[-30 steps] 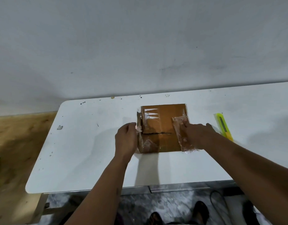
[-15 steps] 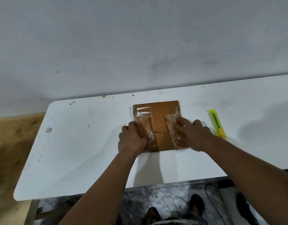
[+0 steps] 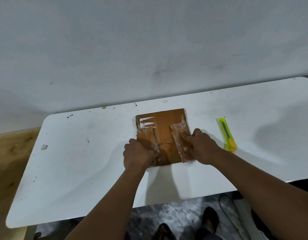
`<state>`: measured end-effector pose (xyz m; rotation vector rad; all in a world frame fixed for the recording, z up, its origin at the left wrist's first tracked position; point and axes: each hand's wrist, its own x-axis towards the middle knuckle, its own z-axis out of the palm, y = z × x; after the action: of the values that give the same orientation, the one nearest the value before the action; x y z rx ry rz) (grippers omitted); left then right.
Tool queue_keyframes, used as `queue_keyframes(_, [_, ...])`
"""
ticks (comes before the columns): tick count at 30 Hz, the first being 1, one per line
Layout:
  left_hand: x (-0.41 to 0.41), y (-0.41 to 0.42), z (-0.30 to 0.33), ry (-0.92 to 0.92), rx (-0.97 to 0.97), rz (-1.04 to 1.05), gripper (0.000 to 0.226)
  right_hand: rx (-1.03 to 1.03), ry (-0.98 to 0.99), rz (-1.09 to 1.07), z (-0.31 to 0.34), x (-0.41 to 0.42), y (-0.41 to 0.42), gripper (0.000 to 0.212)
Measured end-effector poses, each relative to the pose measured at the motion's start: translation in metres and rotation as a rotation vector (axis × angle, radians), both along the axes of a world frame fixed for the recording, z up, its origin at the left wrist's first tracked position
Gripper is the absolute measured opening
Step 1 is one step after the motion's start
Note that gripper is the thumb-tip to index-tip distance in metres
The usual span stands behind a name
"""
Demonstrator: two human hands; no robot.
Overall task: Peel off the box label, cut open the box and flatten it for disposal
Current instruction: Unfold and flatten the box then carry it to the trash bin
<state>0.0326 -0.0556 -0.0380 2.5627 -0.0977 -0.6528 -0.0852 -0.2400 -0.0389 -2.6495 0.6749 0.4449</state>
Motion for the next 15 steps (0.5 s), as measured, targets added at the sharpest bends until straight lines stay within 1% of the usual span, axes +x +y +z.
queue_keyframes(4, [-0.003,0.000,0.003,0.003,-0.046,0.036,0.072,0.087,-0.066,-0.121,0.003,-0.002,0.012,0.065])
queue_keyframes(6, [-0.006,0.001,0.003,-0.022,-0.113,0.045,0.073,0.183,-0.141,-0.201,0.005,-0.003,0.015,0.066])
queue_keyframes(8, [-0.006,0.004,0.002,-0.050,-0.179,0.039,0.066,0.327,-0.258,-0.309,0.009,-0.005,0.014,0.067])
queue_keyframes(10, [-0.007,0.006,0.004,-0.048,-0.241,0.004,0.064,0.455,-0.391,-0.420,0.016,-0.009,0.012,0.066])
queue_keyframes(13, [-0.007,0.000,0.010,-0.028,-0.362,-0.021,0.073,0.517,-0.542,-0.509,0.034,-0.017,0.008,0.068])
queue_keyframes(15, [-0.008,-0.011,0.019,-0.041,-0.445,-0.041,0.074,0.530,-0.629,-0.562,0.048,-0.024,0.004,0.067])
